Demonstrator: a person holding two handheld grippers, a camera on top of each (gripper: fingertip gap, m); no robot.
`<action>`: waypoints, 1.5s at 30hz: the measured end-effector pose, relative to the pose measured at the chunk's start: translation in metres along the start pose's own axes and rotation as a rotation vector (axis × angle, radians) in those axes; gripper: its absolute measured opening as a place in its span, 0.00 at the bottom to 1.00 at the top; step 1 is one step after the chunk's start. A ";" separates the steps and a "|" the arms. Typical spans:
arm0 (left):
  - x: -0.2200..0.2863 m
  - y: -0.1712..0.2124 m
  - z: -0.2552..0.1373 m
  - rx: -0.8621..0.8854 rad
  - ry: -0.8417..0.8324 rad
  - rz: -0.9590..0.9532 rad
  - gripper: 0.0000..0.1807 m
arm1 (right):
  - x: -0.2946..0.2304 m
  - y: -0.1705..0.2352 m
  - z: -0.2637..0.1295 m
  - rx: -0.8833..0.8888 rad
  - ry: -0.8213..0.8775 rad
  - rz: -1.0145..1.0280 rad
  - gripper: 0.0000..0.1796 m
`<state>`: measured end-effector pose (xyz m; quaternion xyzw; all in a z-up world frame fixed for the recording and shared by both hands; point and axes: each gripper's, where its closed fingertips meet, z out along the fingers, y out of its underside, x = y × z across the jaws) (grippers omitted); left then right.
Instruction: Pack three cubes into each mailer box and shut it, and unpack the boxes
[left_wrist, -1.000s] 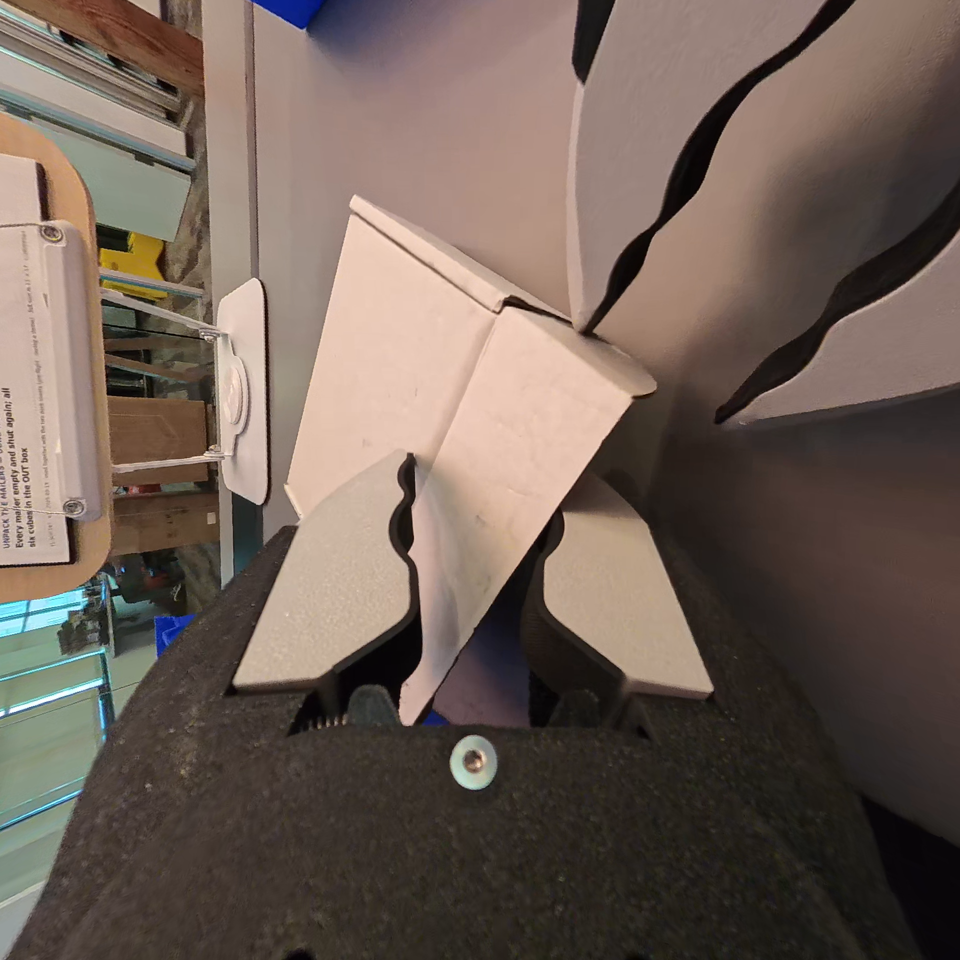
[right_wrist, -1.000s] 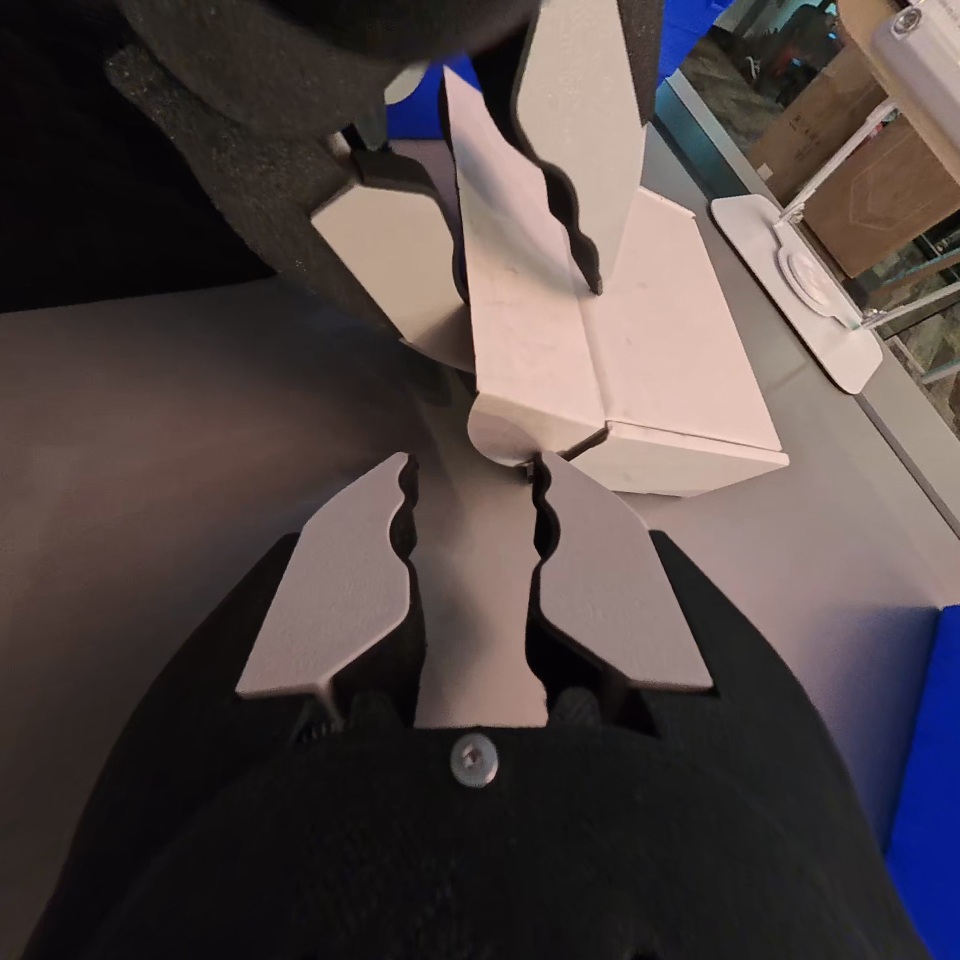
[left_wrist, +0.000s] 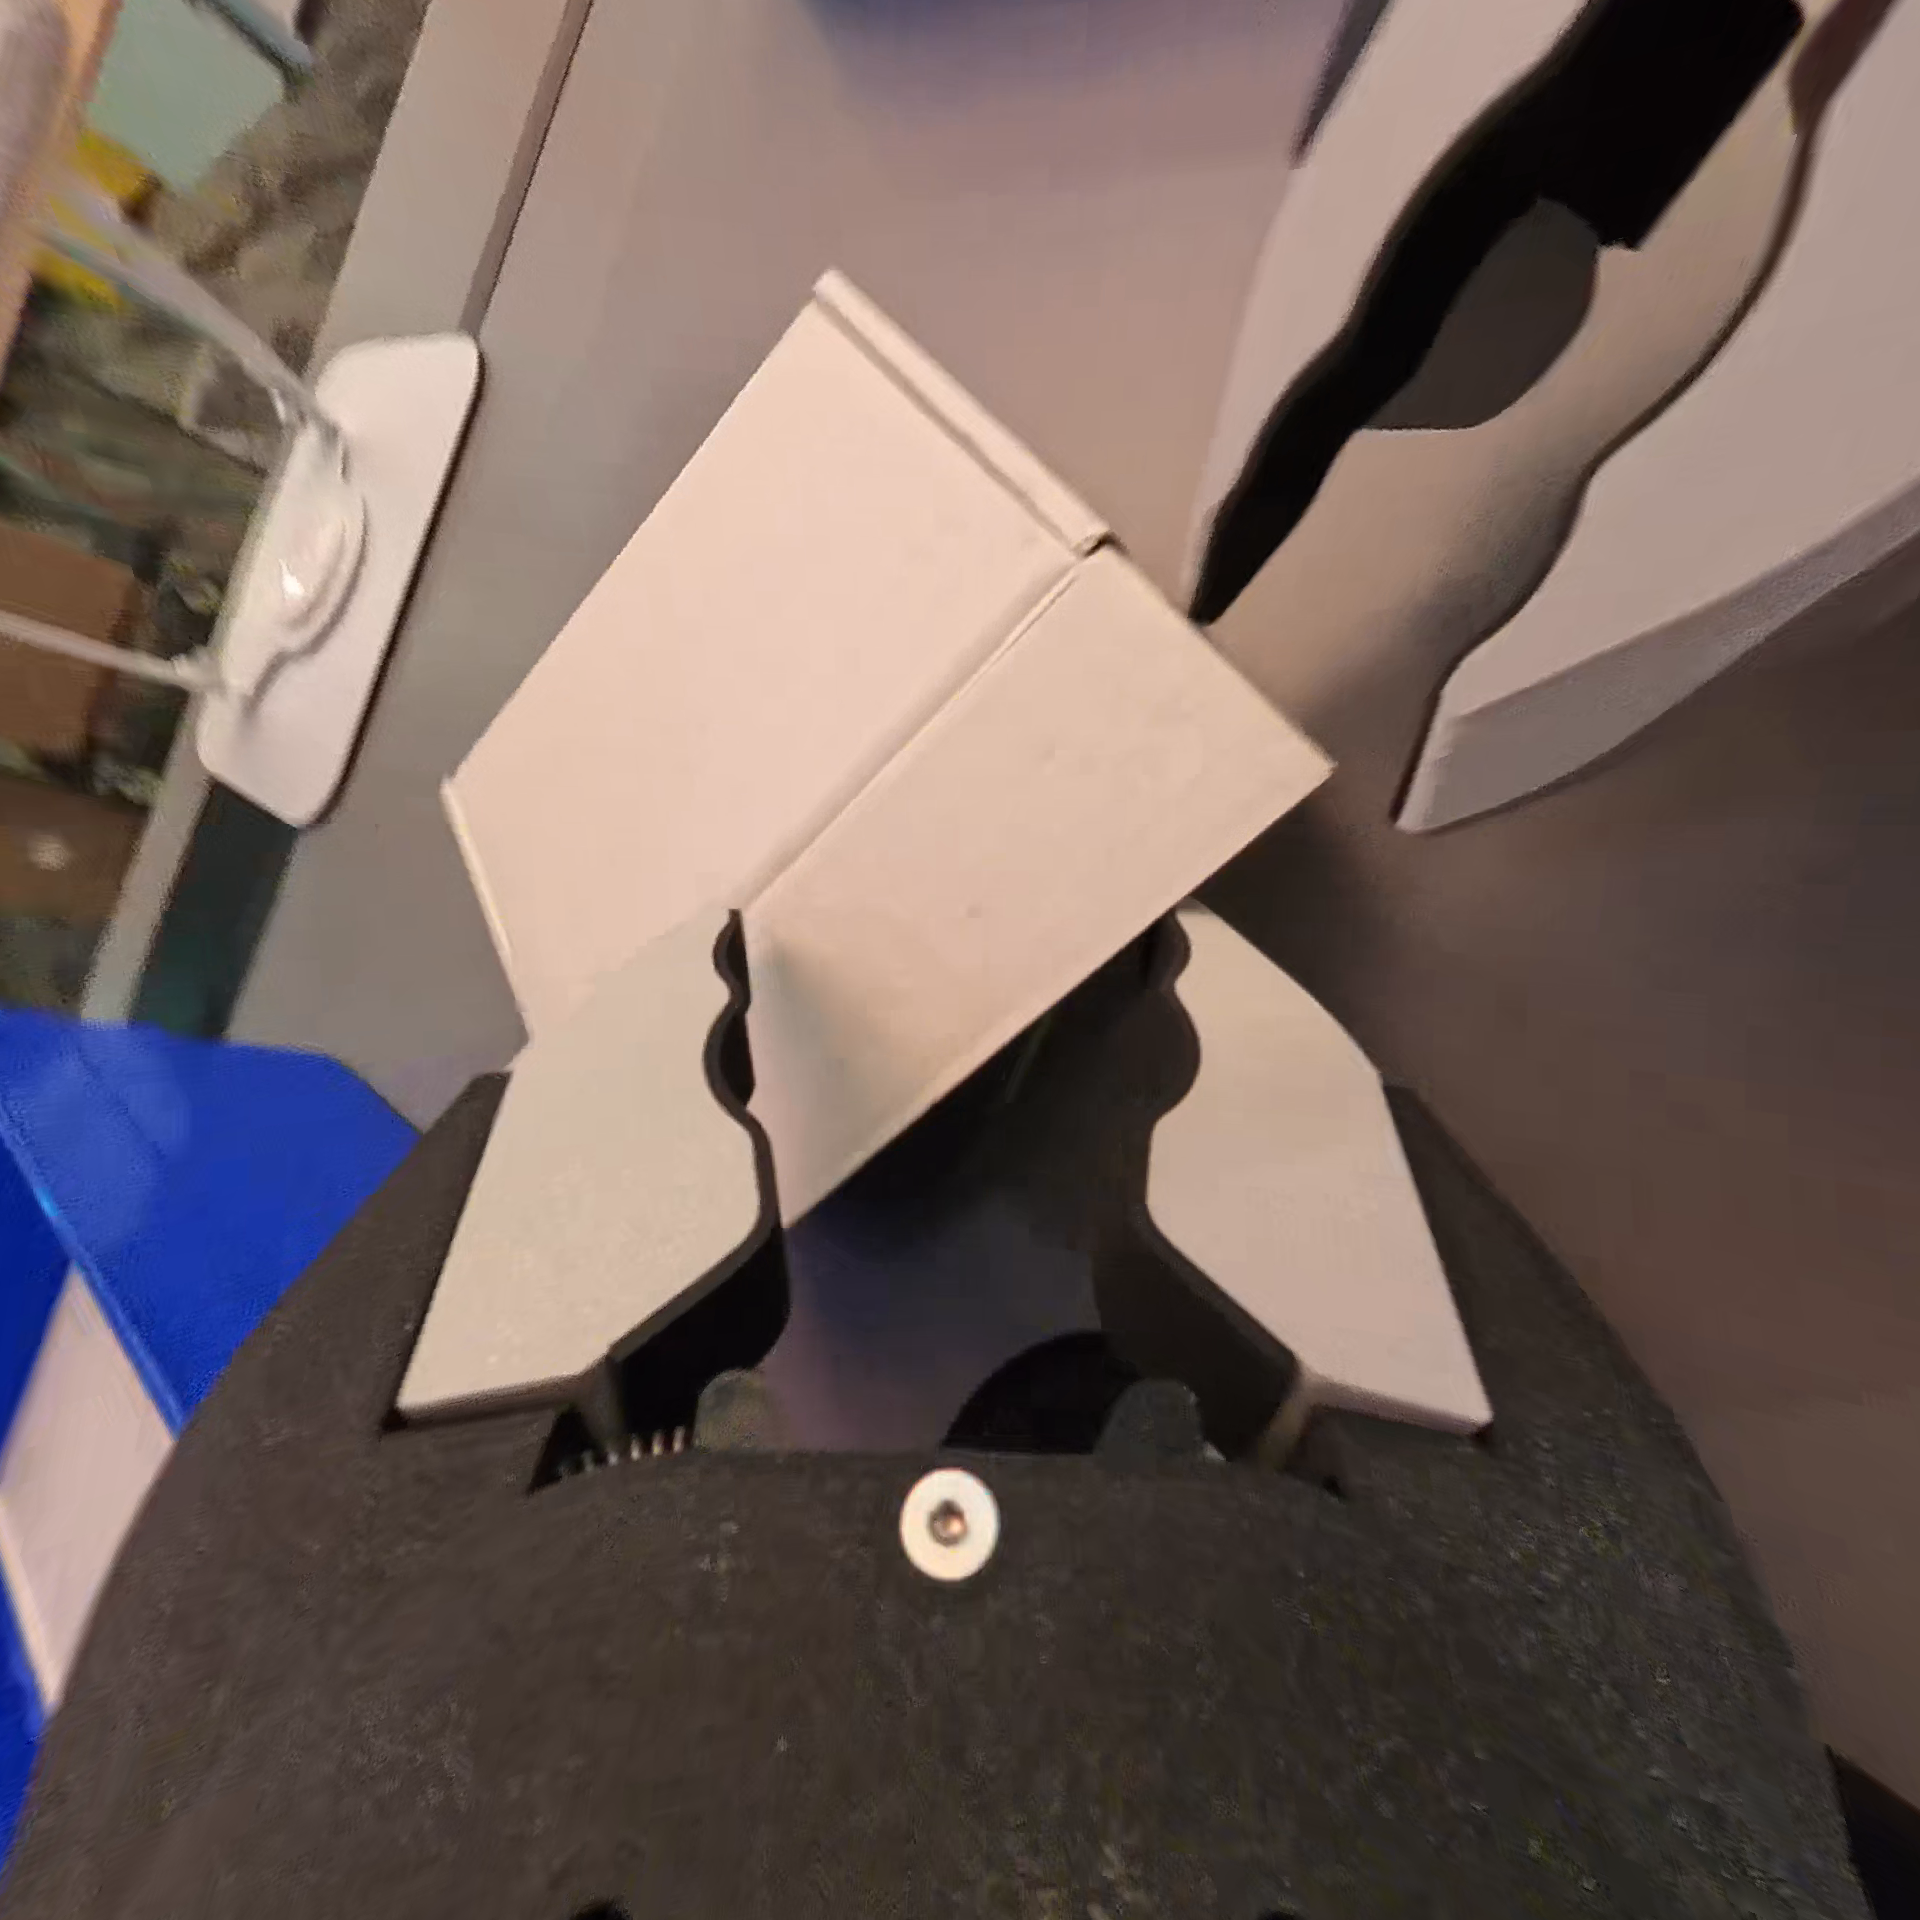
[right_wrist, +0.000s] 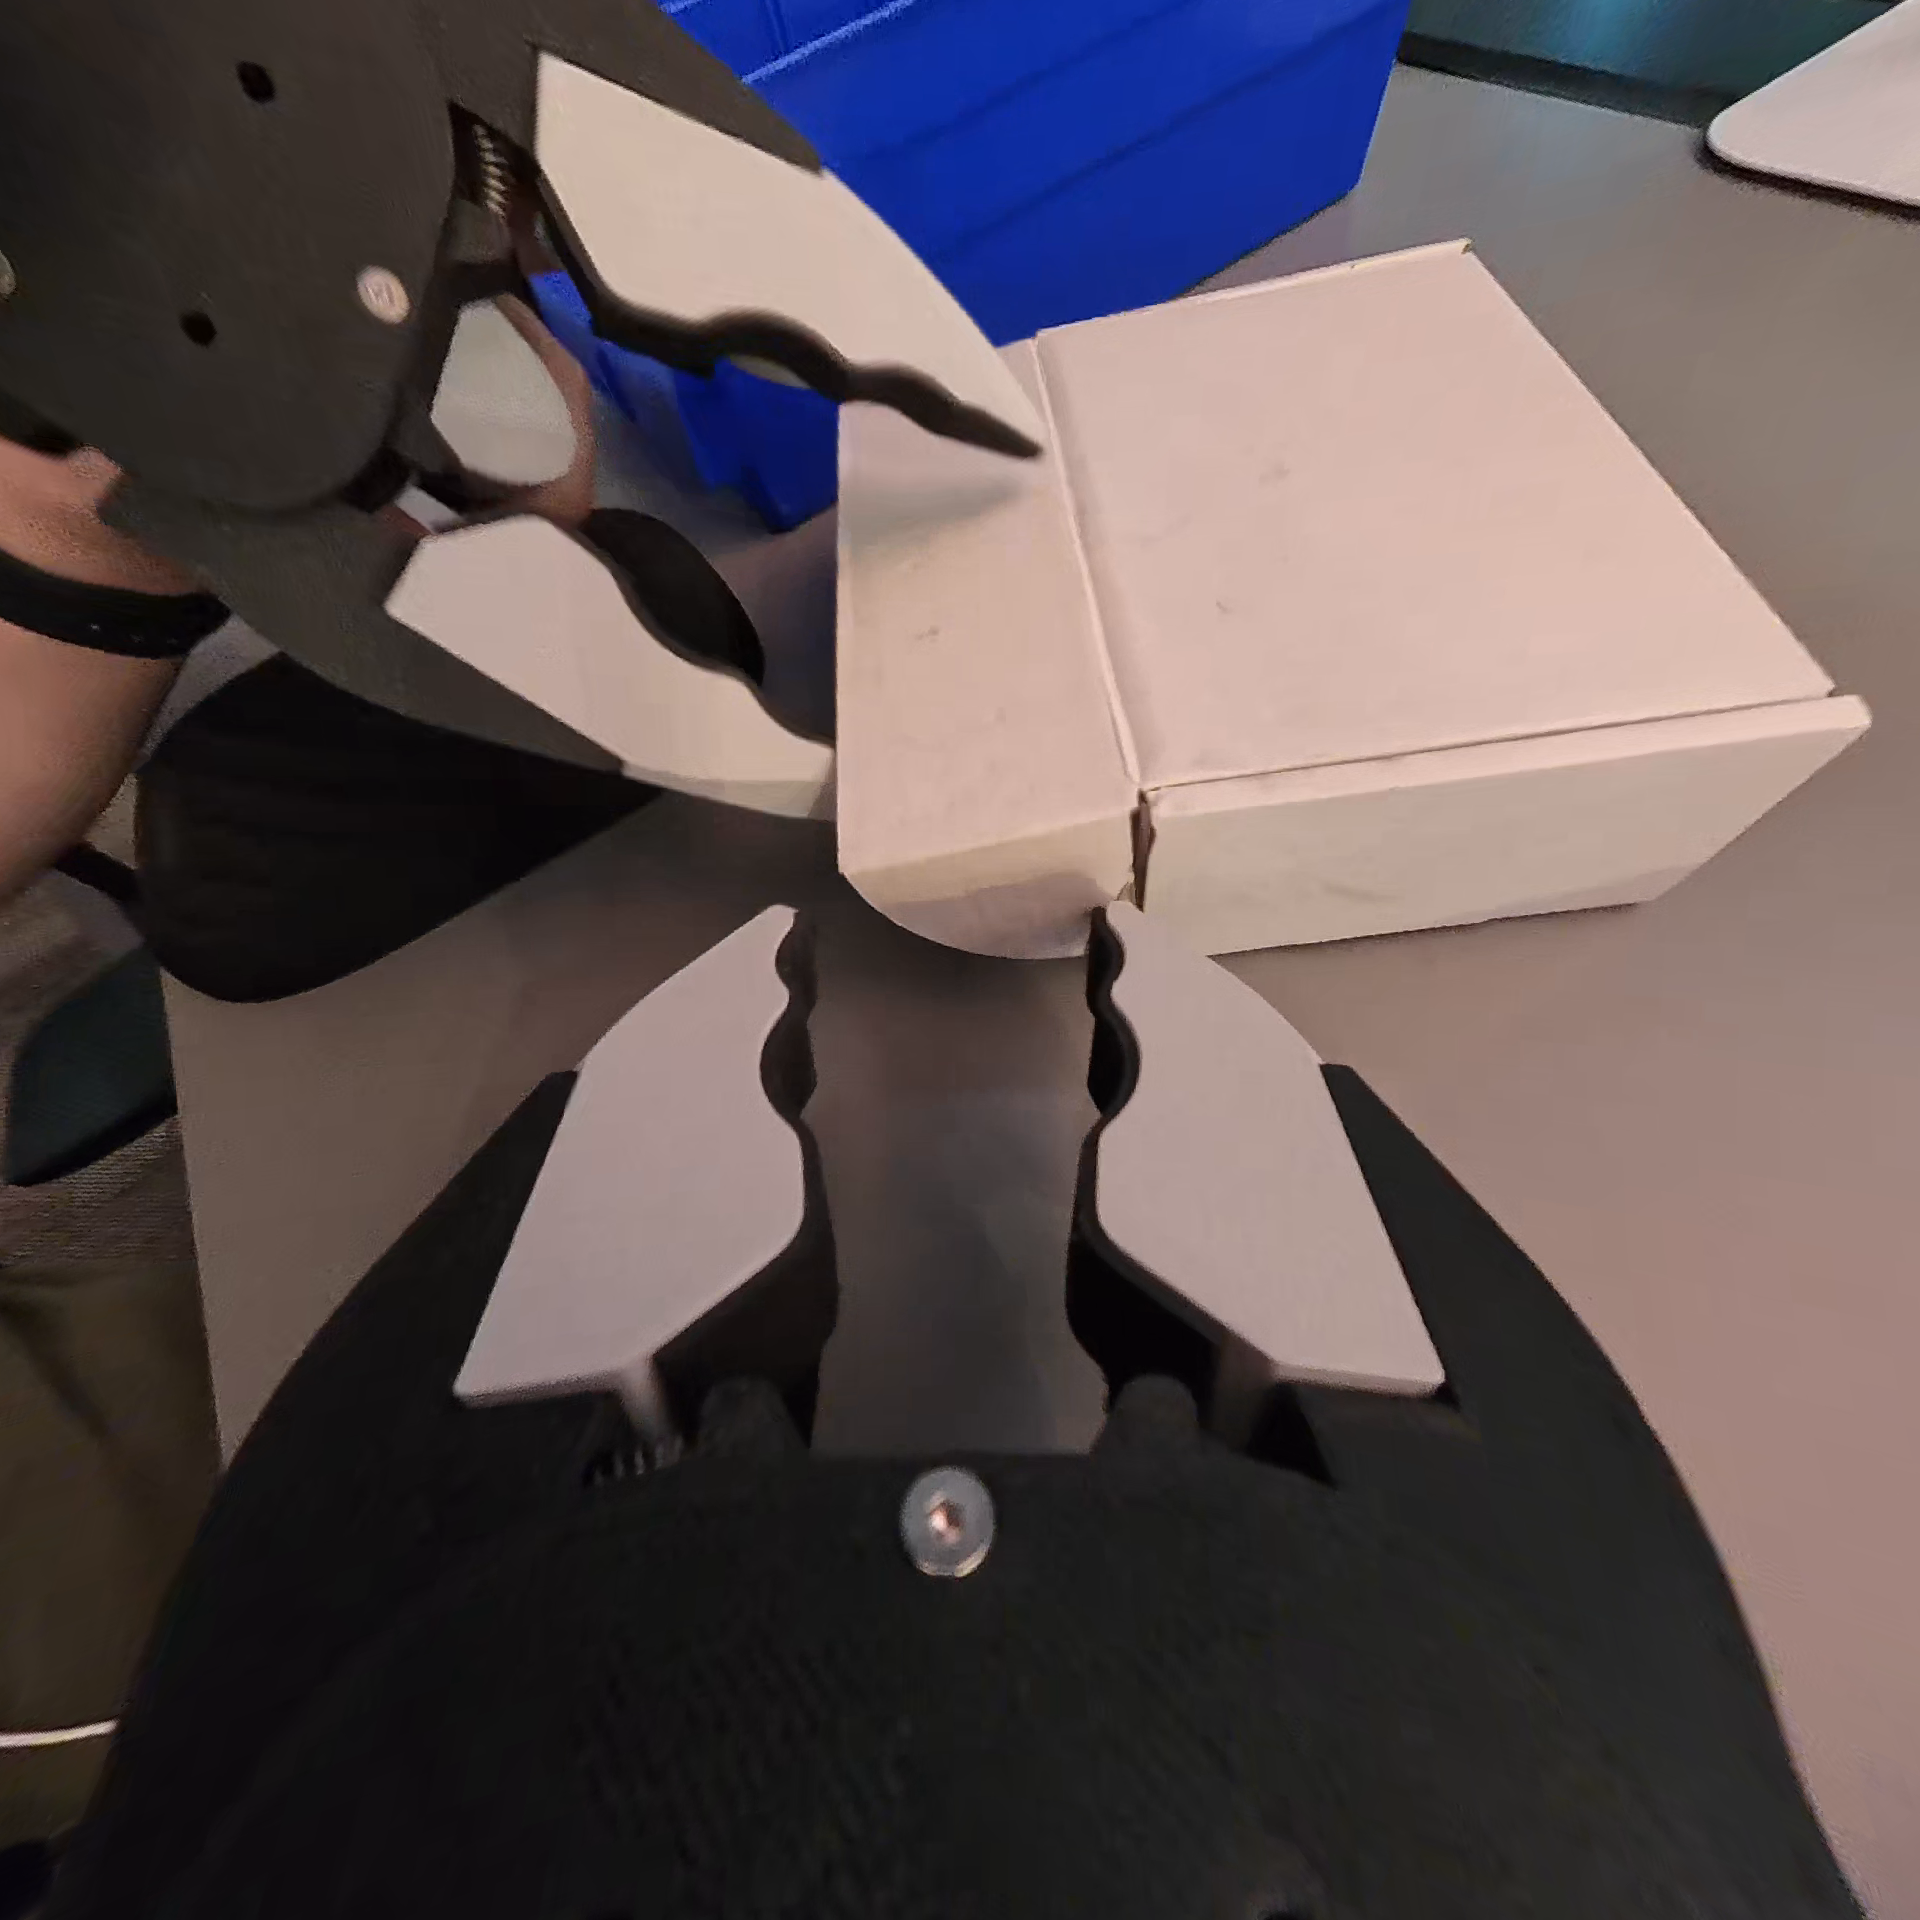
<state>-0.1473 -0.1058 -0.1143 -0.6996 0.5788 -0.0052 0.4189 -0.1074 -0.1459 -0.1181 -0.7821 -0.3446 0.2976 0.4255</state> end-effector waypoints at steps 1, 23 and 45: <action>-0.004 0.005 -0.005 -0.006 -0.002 -0.047 0.43 | 0.001 0.000 0.000 -0.003 0.002 0.001 0.29; -0.036 0.014 -0.011 0.051 -0.123 -0.561 0.42 | -0.001 0.004 0.004 -0.050 -0.003 -0.056 0.32; -0.091 0.011 0.033 -0.322 -0.097 -0.898 0.52 | -0.002 0.013 0.003 -0.065 0.043 -0.066 0.37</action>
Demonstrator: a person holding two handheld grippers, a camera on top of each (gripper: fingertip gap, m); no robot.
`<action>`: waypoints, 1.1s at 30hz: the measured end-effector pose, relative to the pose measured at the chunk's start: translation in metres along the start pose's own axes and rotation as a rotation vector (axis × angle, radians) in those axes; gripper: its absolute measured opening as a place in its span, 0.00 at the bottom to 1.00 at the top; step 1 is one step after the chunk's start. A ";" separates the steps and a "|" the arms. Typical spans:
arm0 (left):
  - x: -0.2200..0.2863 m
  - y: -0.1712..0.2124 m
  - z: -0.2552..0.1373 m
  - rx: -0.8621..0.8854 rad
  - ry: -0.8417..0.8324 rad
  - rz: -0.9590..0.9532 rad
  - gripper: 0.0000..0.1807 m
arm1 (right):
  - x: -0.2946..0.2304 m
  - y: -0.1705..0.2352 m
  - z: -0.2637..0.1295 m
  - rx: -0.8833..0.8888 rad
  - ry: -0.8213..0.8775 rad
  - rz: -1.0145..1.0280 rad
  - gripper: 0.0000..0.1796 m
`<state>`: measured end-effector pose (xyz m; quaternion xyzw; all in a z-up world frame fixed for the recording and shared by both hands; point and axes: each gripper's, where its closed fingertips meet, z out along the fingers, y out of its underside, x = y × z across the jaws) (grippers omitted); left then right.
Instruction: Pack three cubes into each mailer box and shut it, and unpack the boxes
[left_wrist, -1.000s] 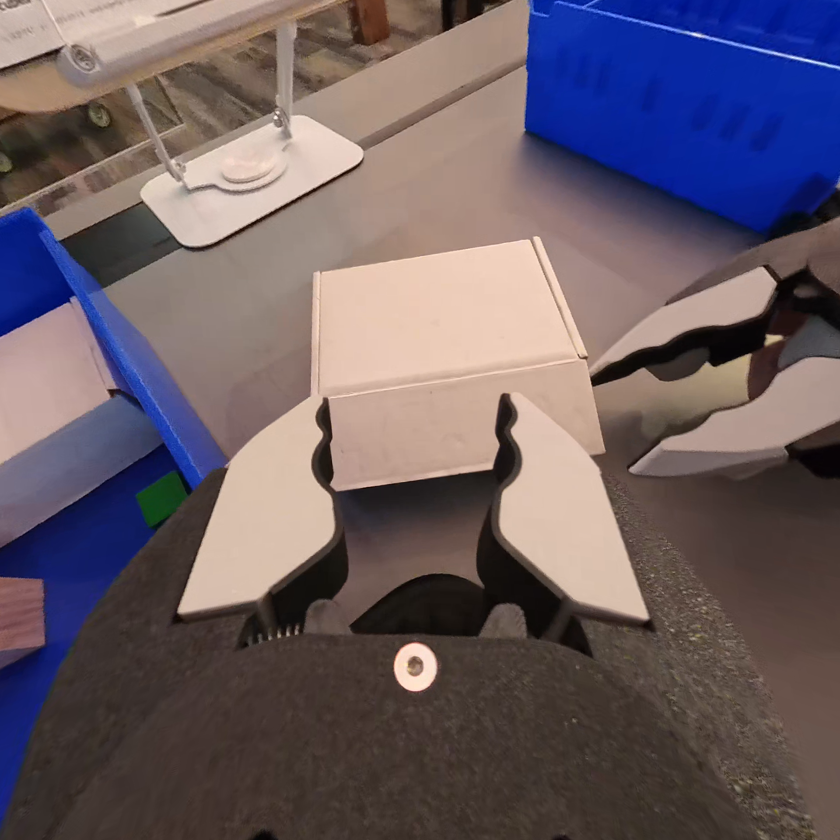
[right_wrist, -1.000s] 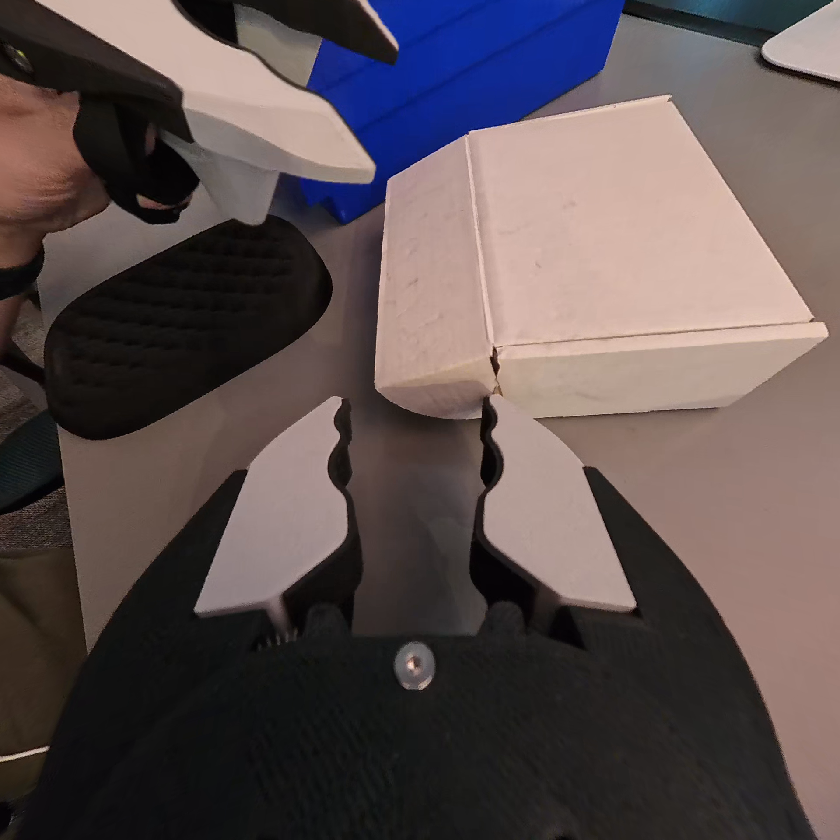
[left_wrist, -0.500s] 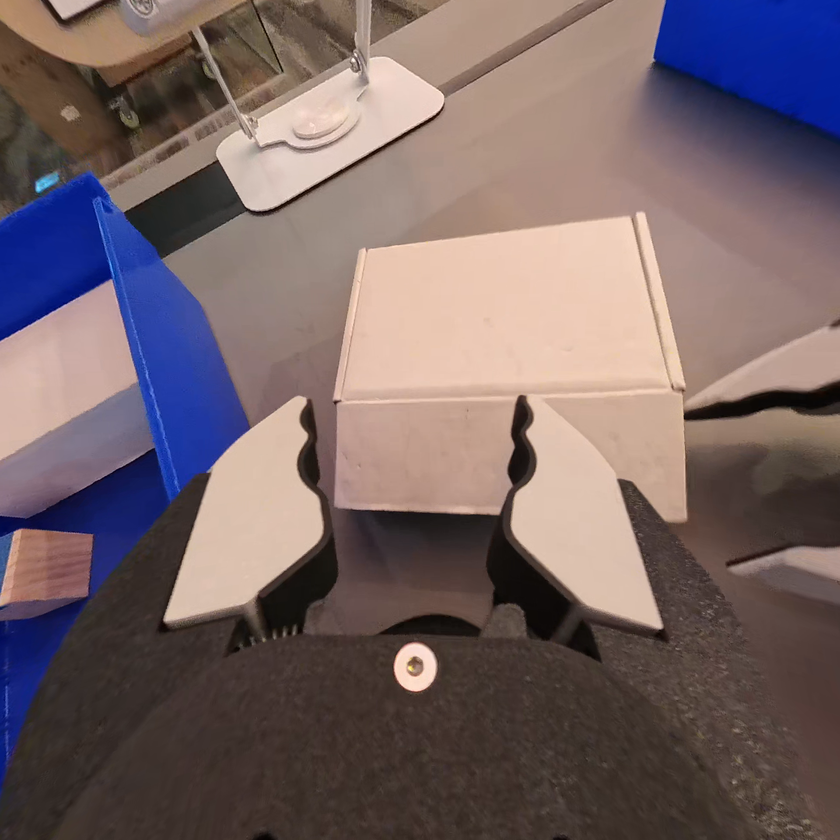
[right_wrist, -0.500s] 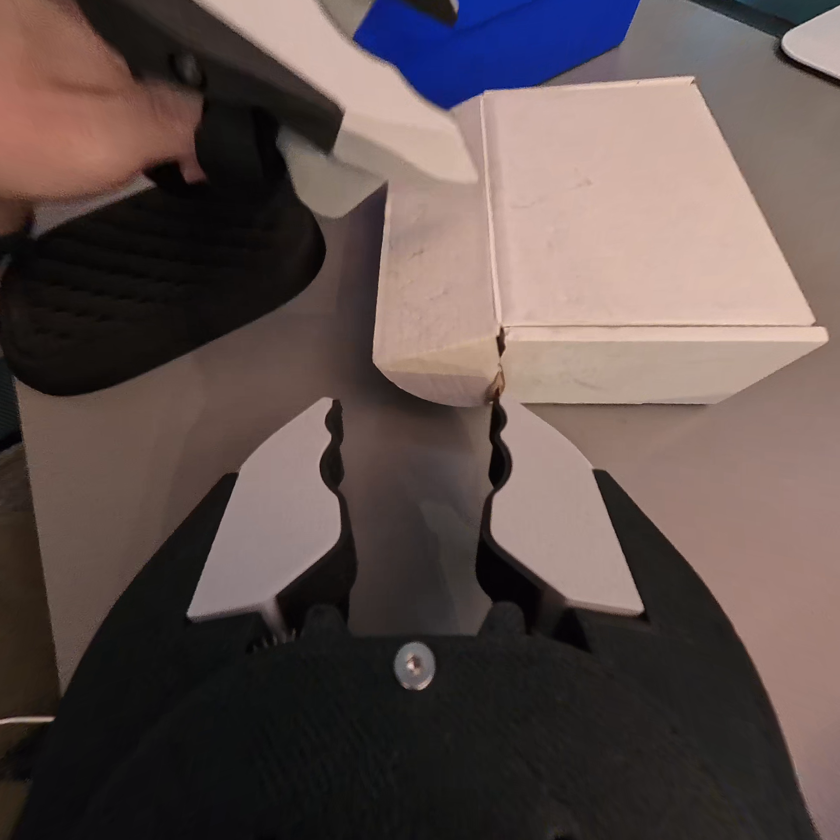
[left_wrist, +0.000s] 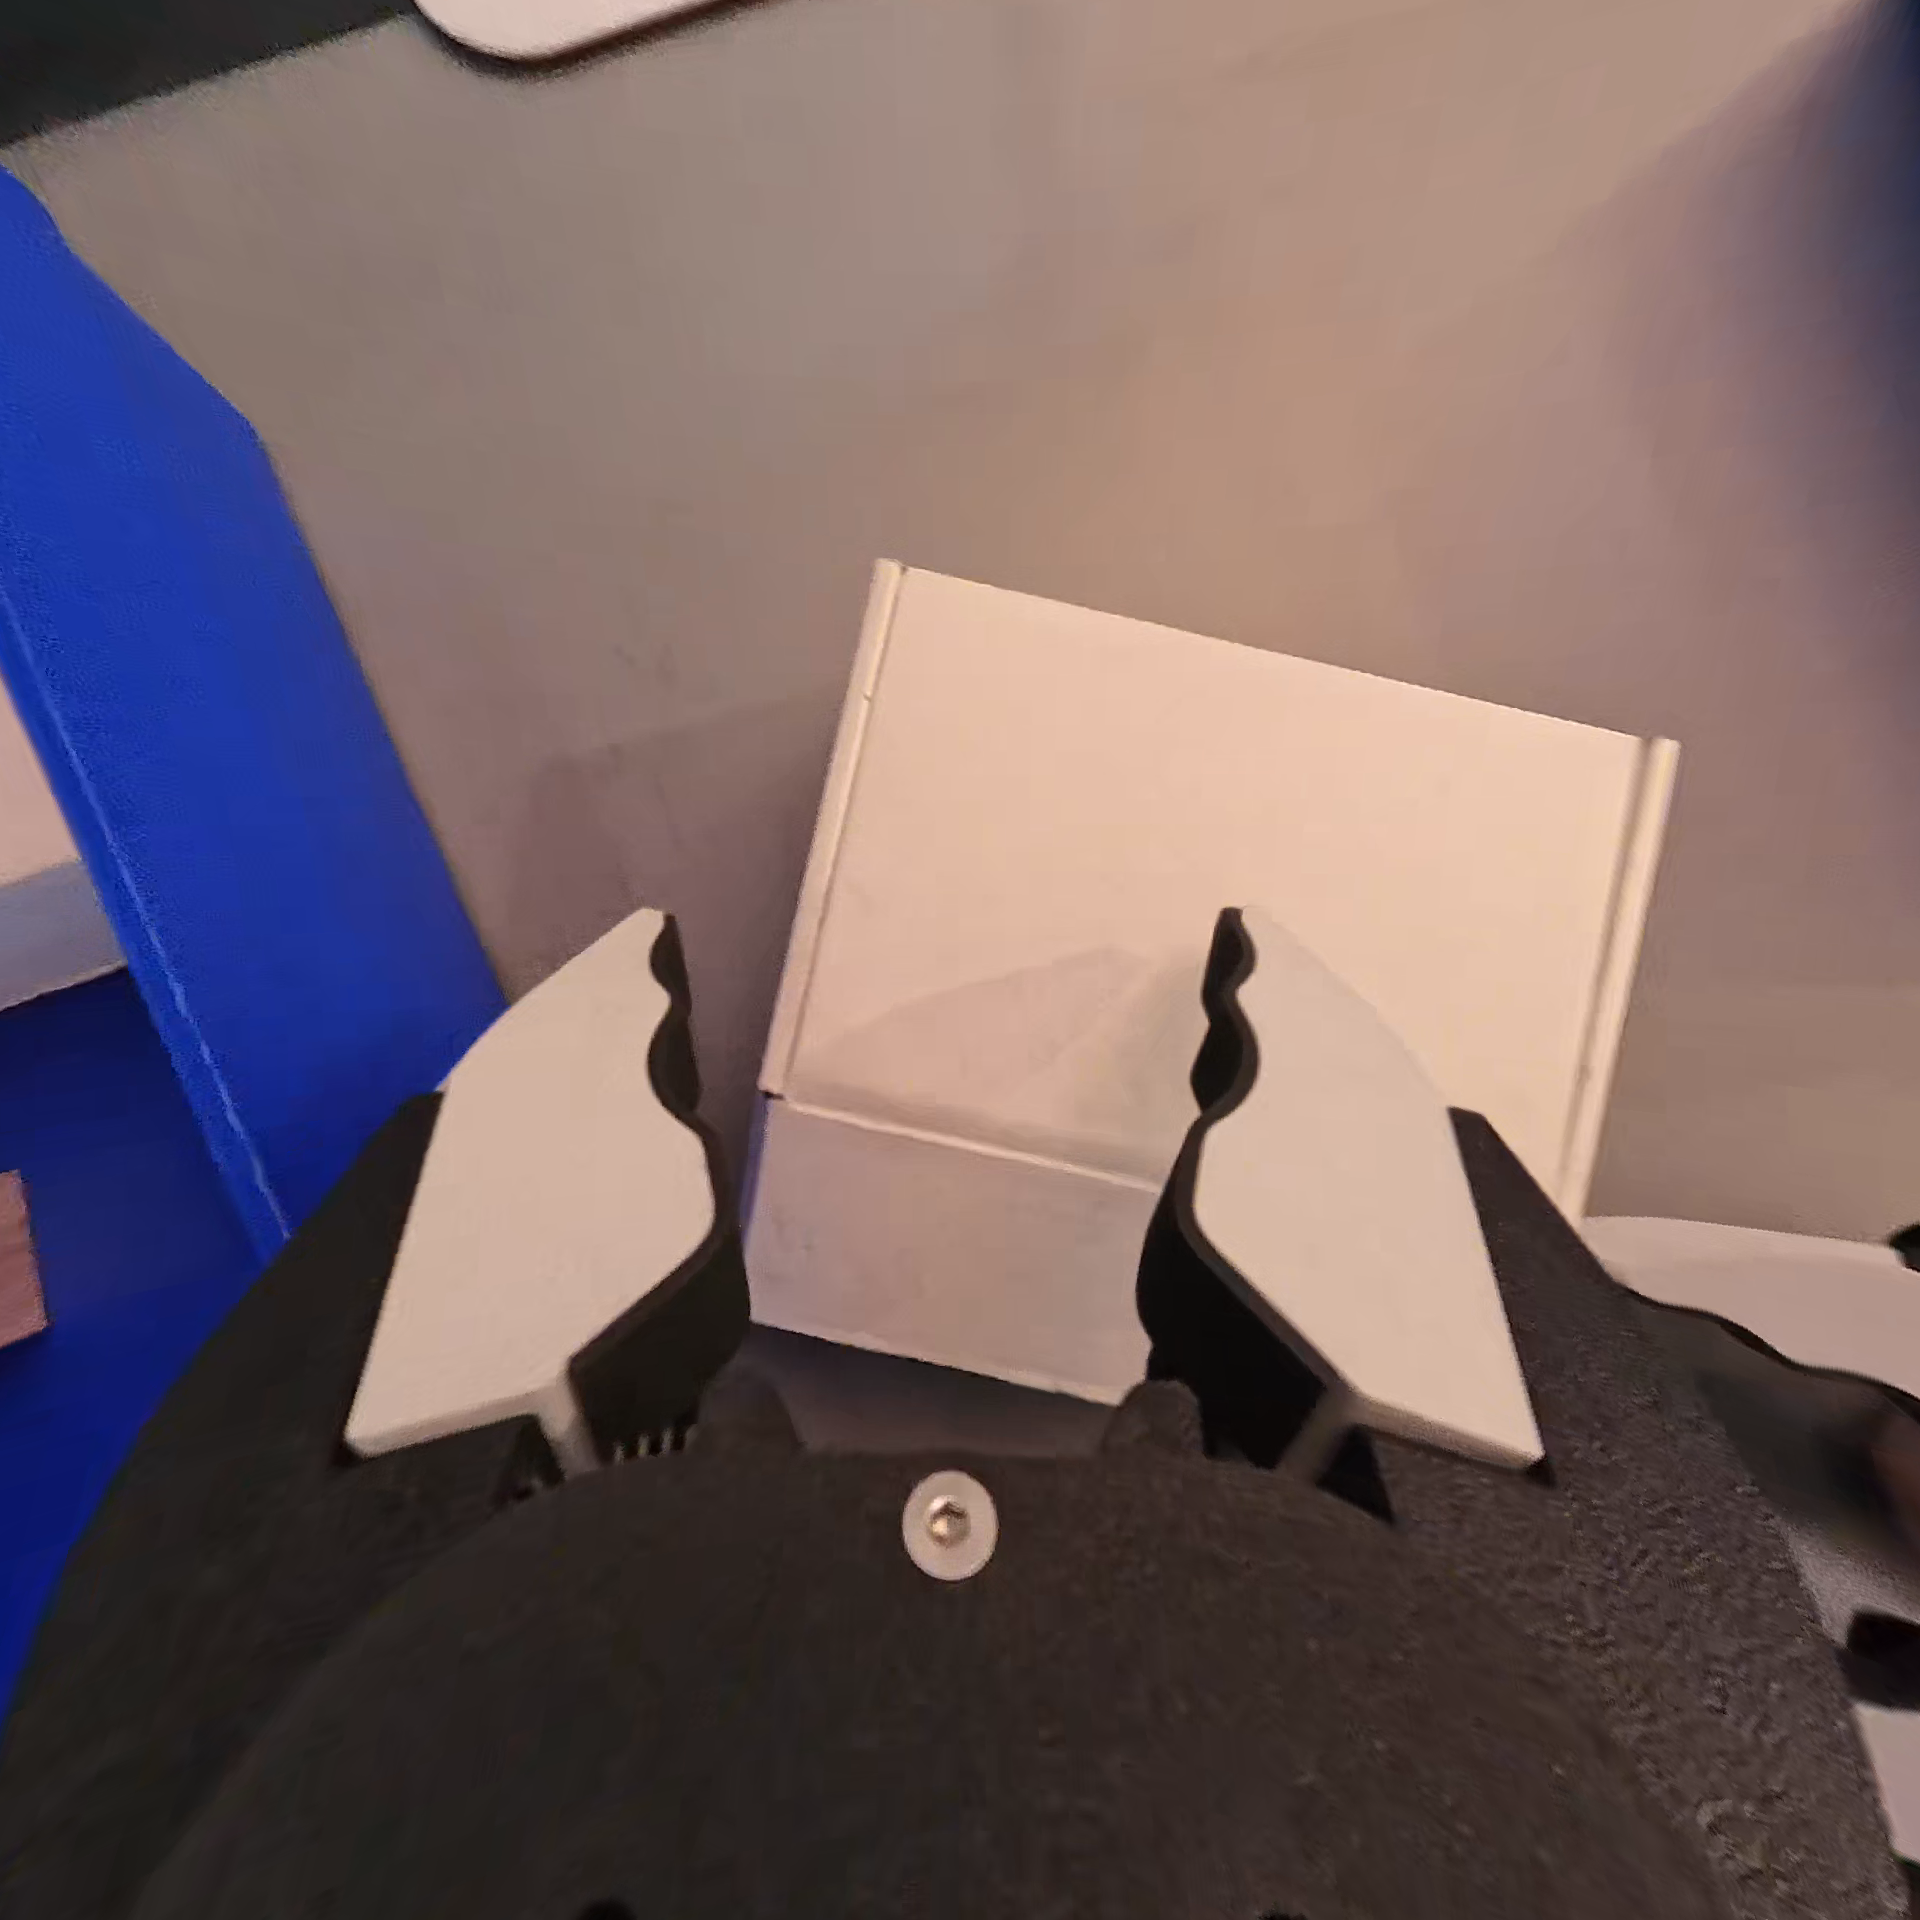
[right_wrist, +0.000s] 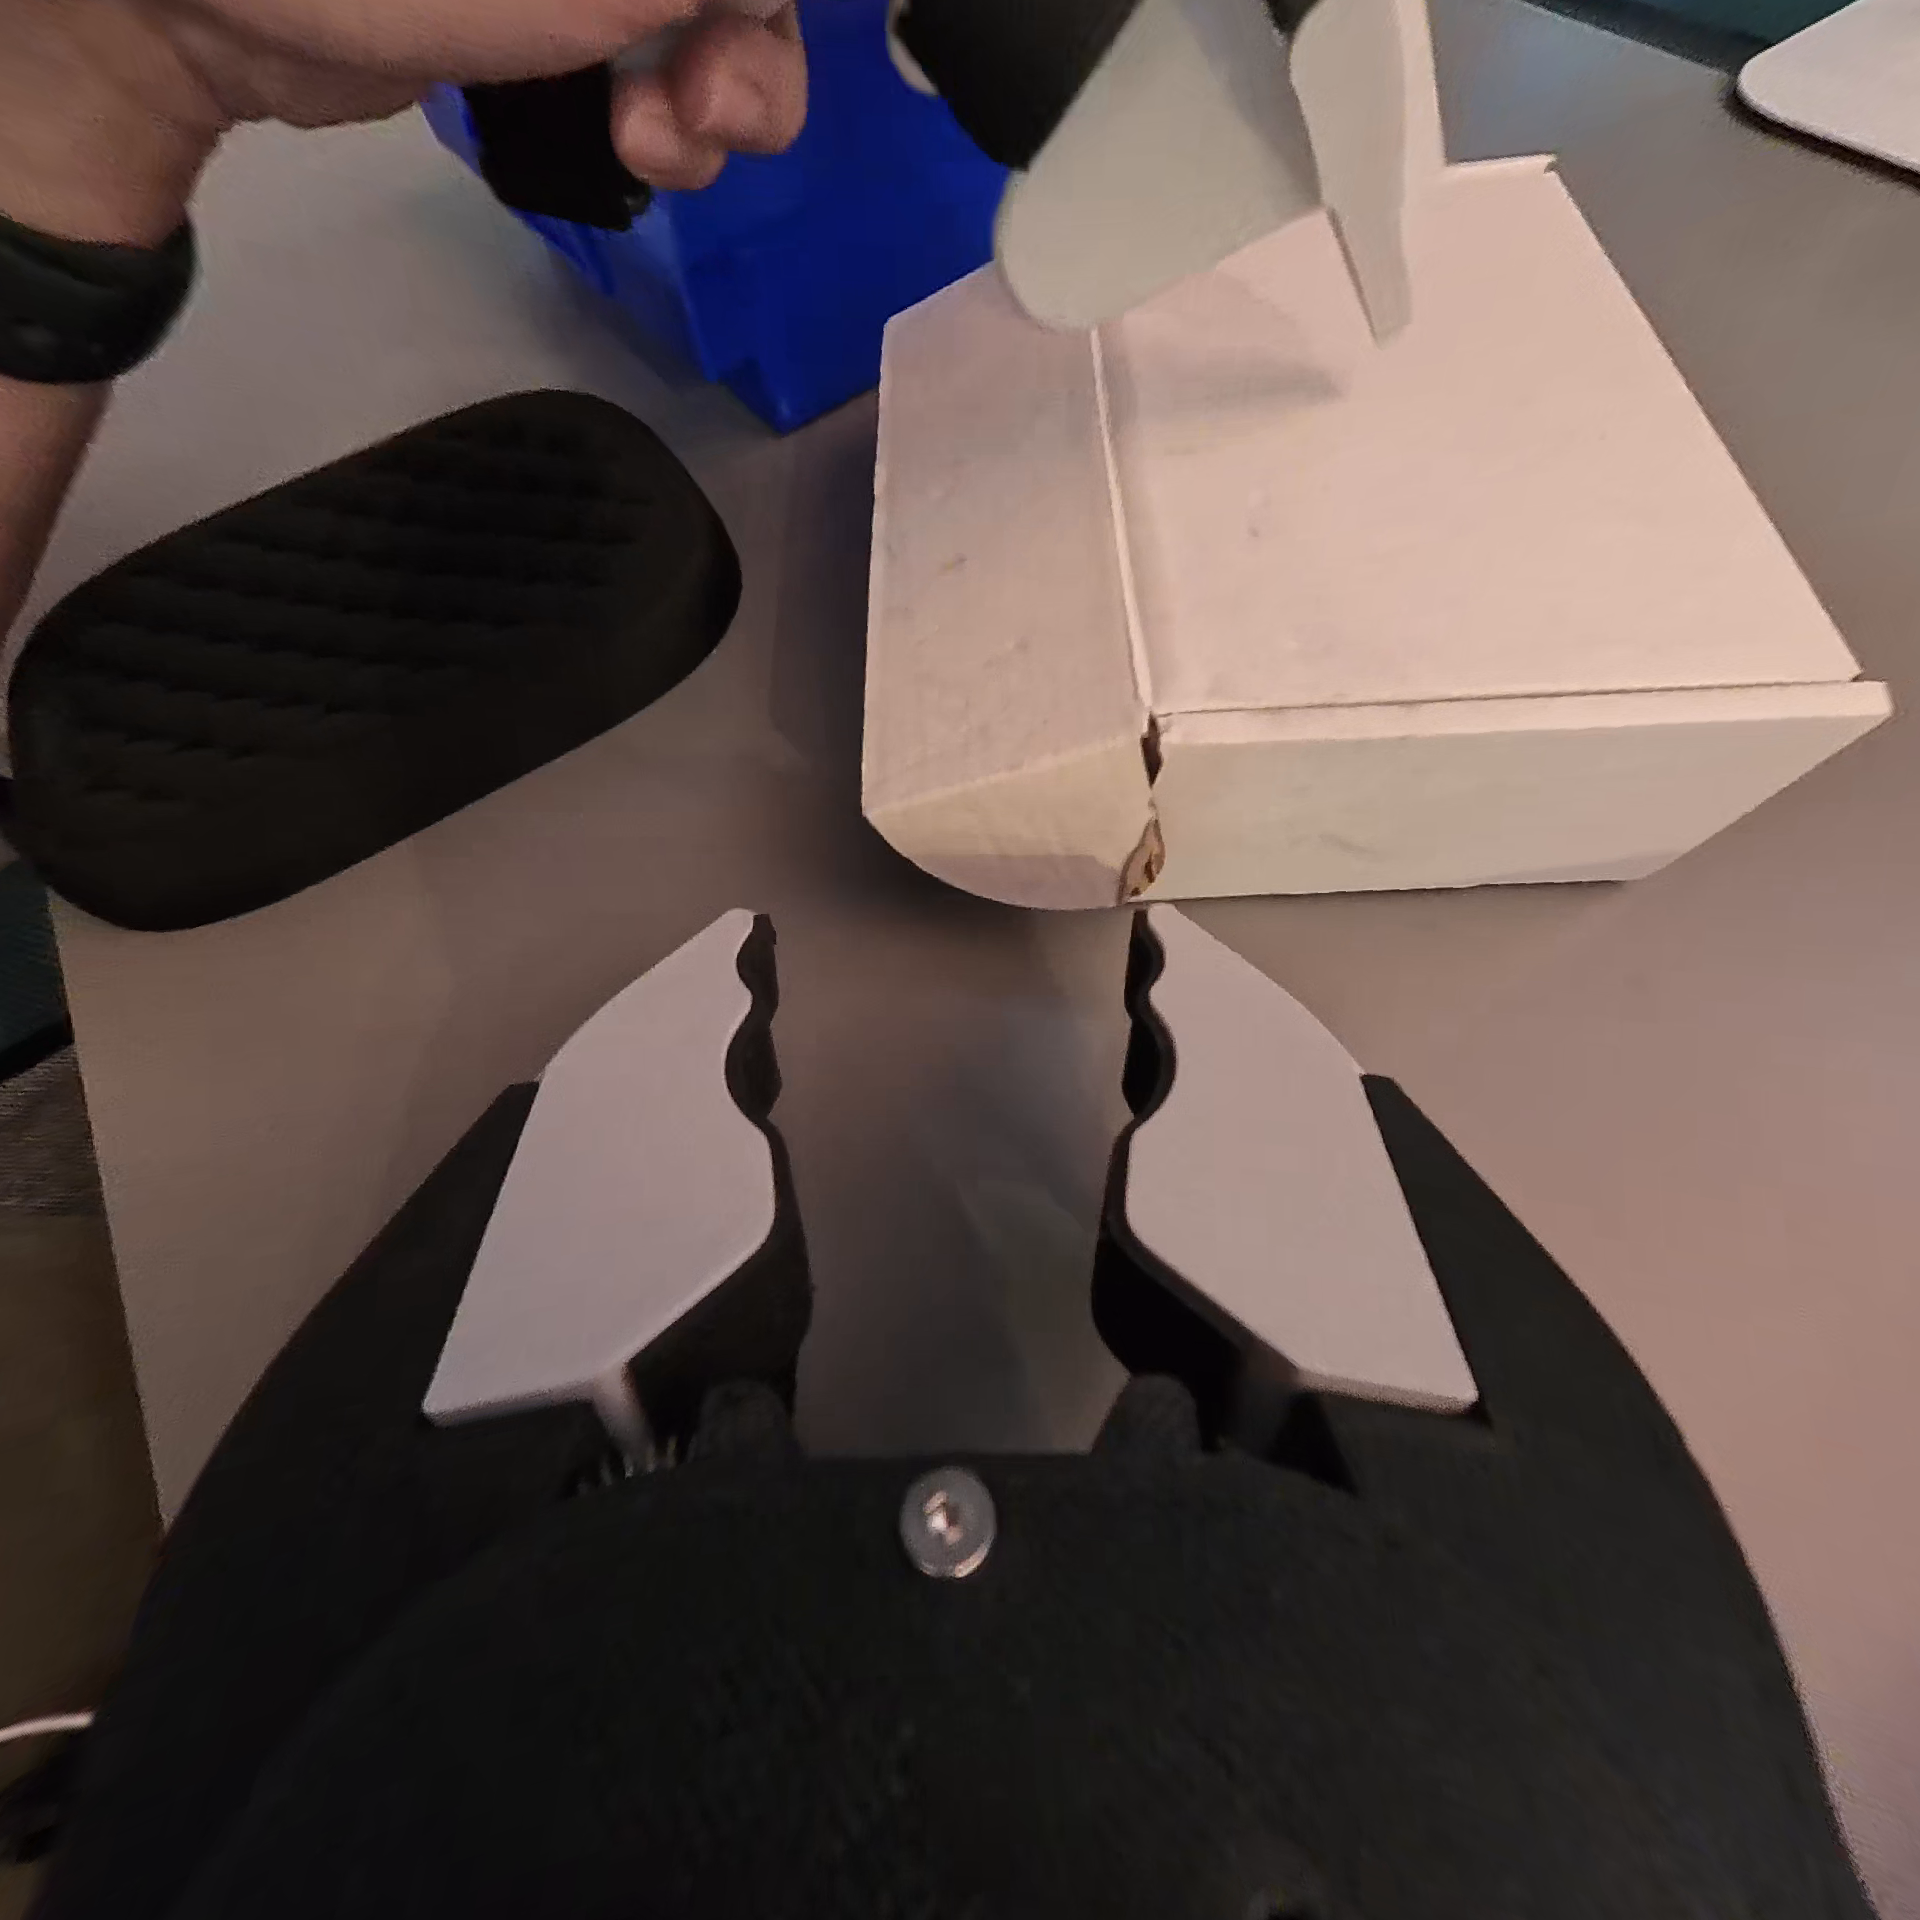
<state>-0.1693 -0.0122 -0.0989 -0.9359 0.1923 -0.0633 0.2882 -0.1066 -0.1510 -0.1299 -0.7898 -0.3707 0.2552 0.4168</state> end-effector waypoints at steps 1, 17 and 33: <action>-0.005 0.000 0.004 -0.022 -0.019 0.001 0.49 | 0.000 -0.002 -0.001 0.010 -0.004 0.006 0.37; -0.004 -0.002 0.017 -0.042 0.154 -0.148 0.39 | -0.013 -0.007 0.006 0.029 -0.082 0.079 0.37; 0.006 0.006 0.013 -0.038 0.235 -0.169 0.35 | -0.001 -0.001 0.005 -0.012 0.005 0.030 0.38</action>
